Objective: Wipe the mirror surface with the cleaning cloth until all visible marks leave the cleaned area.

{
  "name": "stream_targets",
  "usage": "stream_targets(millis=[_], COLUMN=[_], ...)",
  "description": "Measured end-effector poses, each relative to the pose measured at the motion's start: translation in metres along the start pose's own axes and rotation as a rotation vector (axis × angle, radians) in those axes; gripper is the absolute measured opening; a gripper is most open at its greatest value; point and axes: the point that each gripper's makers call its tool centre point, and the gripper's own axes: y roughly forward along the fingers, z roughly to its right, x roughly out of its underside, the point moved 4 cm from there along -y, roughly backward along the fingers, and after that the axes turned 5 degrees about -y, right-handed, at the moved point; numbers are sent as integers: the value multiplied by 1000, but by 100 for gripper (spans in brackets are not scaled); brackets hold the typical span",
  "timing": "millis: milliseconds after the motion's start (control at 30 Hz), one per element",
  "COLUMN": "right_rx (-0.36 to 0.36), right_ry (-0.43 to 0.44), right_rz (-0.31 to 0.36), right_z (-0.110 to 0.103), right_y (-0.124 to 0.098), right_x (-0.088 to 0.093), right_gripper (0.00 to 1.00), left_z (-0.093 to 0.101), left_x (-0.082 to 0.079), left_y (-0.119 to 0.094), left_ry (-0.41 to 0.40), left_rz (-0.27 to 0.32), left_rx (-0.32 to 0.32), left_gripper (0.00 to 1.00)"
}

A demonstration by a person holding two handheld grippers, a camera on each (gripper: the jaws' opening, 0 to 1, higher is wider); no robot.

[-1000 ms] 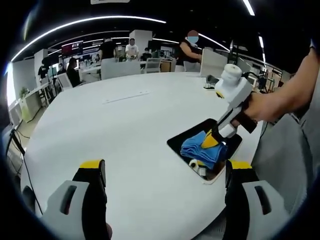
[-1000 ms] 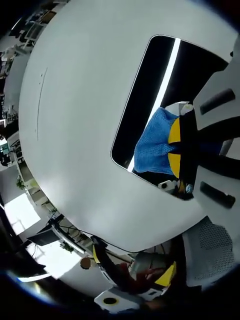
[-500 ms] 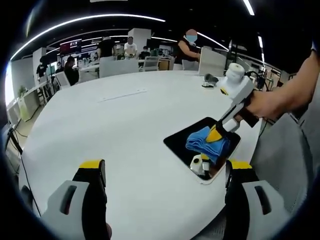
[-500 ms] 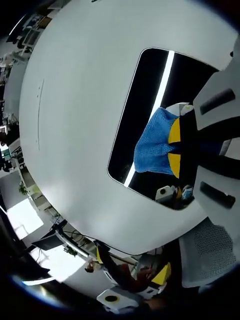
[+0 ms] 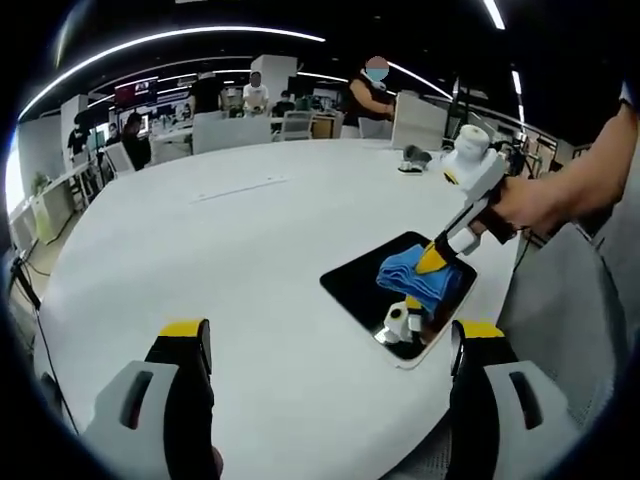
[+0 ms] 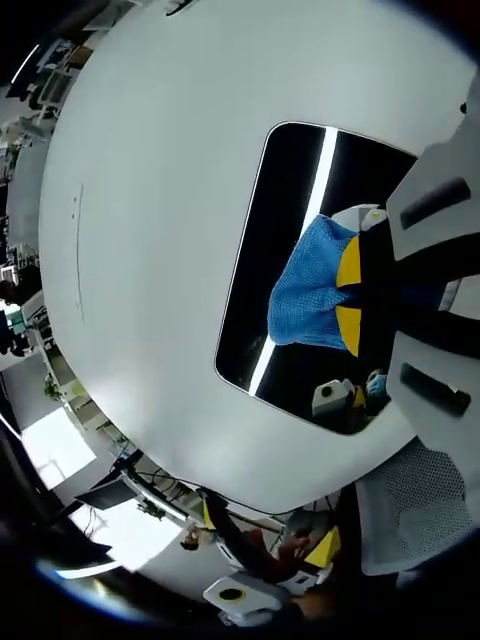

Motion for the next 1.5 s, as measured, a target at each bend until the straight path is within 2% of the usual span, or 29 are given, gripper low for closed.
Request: stream_targets(millis=[300, 900, 1300, 1500], right_rx=[21, 72, 92, 114], right_ry=[66, 123, 171, 125], right_rz=[16, 23, 31, 20], right_z=[25, 58, 71, 68], right_y=[-11, -29, -37, -35], right_x=[9, 26, 32, 33], right_gripper=[0, 0, 0, 0], left_z=[-1, -2, -3, -4], left_x=[2, 2, 5, 5], left_y=[3, 2, -1, 0], left_ry=[6, -8, -13, 9], left_rz=[-3, 9, 6, -7], left_rx=[-2, -11, -10, 0], left_gripper=[99, 99, 98, 98])
